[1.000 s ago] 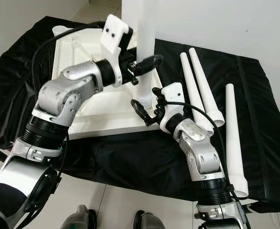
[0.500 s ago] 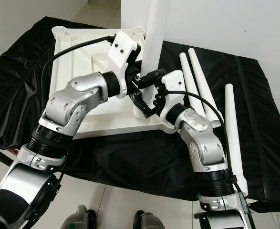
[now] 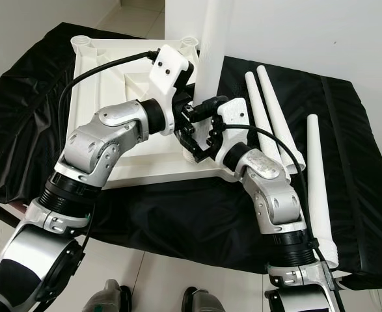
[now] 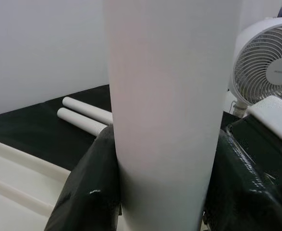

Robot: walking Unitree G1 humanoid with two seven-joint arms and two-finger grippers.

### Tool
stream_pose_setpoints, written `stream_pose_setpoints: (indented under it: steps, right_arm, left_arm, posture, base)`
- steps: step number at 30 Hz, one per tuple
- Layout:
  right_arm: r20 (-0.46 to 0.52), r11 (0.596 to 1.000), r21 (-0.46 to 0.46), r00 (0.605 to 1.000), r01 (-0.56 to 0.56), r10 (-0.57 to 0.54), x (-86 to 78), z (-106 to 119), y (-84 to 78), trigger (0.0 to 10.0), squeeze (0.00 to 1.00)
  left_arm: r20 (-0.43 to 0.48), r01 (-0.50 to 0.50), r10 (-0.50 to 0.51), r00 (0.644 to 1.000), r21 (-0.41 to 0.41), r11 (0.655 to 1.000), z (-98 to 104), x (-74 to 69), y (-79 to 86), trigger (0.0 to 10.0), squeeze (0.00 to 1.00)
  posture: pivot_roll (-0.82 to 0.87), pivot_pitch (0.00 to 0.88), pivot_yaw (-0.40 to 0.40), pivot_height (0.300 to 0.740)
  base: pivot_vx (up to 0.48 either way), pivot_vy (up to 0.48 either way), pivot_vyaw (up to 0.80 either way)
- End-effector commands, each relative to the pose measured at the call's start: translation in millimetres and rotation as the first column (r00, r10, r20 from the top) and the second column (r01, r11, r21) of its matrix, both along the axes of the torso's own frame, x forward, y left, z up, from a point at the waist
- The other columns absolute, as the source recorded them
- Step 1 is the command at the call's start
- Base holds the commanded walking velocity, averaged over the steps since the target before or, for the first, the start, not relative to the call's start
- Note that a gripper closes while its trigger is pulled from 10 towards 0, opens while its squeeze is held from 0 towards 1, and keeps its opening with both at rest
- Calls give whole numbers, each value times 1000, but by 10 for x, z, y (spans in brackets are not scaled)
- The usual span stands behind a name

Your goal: Building children table

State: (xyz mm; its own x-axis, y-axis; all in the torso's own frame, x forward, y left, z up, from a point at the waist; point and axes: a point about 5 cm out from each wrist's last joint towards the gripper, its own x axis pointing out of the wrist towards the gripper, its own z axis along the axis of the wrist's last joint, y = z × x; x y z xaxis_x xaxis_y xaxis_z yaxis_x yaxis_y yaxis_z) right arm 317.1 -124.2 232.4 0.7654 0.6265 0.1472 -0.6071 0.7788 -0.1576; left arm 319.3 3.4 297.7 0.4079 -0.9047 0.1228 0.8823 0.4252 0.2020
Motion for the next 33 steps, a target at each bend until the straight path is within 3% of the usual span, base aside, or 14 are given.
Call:
stream_pose_setpoints:
  steps: [1, 3, 4, 6, 8, 10, 11, 13, 15, 21, 22, 24, 25, 33]
  right_arm:
    - [-12, 1000, -2, 1000, 4, -4, 10, -37, -1, 10000, 0]
    - [-10, 1000, 2, 1000, 4, -4, 12, -36, 4, 10000, 0]
    - [-11, 1000, 4, 1000, 2, -2, 17, -38, 11, 6706, 0]
    - [-11, 1000, 9, 1000, 10, -10, 30, -38, 9, 4745, 0]
    - [-9, 1000, 13, 1000, 19, -19, 43, -35, 4, 4941, 0]
    - [-6, 999, 24, 1000, 22, -22, 52, -26, 3, 3529, 0]
    - [-4, 999, 28, 1000, 25, -25, 58, -20, 2, 1294, 0]
    - [-4, 999, 33, 1000, 30, -30, 69, -16, 2, 2588, 0]
    - [-5, 998, 37, 999, 42, -42, 87, -13, -2, 0, 0]
    - [15, 996, 60, 998, 63, -64, 110, 26, -19, 0, 0]
    - [18, 995, 68, 997, 79, -81, 120, 38, -28, 9843, 0]
    - [18, 995, 68, 997, 79, -81, 120, 38, -28, 9843, 0]
    - [19, 993, 73, 996, 90, -92, 127, 45, -33, 10000, 0]
    - [27, 982, 117, 988, 146, -150, 160, 74, -76, 10000, 0]
  left_arm:
    - [48, -15, 16, 999, -17, 1000, 102, -55, -51, 10000, 0]
    - [48, -14, 15, 999, -17, 1000, 102, -57, -56, 10000, 0]
    - [47, -13, 14, 999, -18, 1000, 104, -58, -58, 10000, 0]
    - [47, -12, 13, 999, -18, 1000, 107, -61, -62, 10000, 0]
    - [49, -9, 10, 999, -18, 1000, 110, -67, -67, 10000, 0]
    - [49, -8, 9, 999, -17, 1000, 113, -71, -70, 10000, 0]
    - [50, -6, 7, 999, -17, 1000, 113, -75, -73, 10000, 0]
    - [50, -6, 7, 999, -17, 1000, 114, -77, -75, 10000, 0]
    - [50, -4, 5, 999, -17, 1000, 113, -83, -80, 10000, 0]
    - [51, 6, -5, 999, -8, 1000, 91, -111, -100, 10000, 0]
    - [42, 14, -13, 999, -16, 1000, 85, -119, -103, 10000, 612]
    - [42, 14, -13, 999, -16, 1000, 85, -119, -103, 10000, 612]
    - [34, 18, -18, 999, -23, 1000, 83, -124, -105, 10000, 1000]
    - [-26, 64, -66, 998, -67, 996, 118, -148, -61, 10000, 1000]
  posture:
    - [45, 103, -72, 740]
    - [45, 103, -72, 740]
    - [51, 108, -68, 740]
    - [51, 108, -68, 740]
    - [51, 108, -68, 740]
    - [55, 110, -67, 740]
    - [55, 110, -67, 740]
    - [56, 111, -65, 740]
    - [56, 111, -65, 740]
    - [58, 117, -63, 740]
    - [58, 117, -63, 740]
    - [58, 117, -63, 740]
    - [58, 117, -63, 740]
    - [61, 124, -61, 740]
  base:
    - [0, 0, 0]
    - [0, 0, 0]
    - [0, 0, 0]
    - [0, 0, 0]
    - [0, 0, 0]
    - [0, 0, 0]
    - [0, 0, 0]
    - [0, 0, 0]
    - [0, 0, 0]
    - [0, 0, 0]
    - [0, 0, 0]
    - [0, 0, 0]
    - [0, 0, 0]
    - [0, 0, 0]
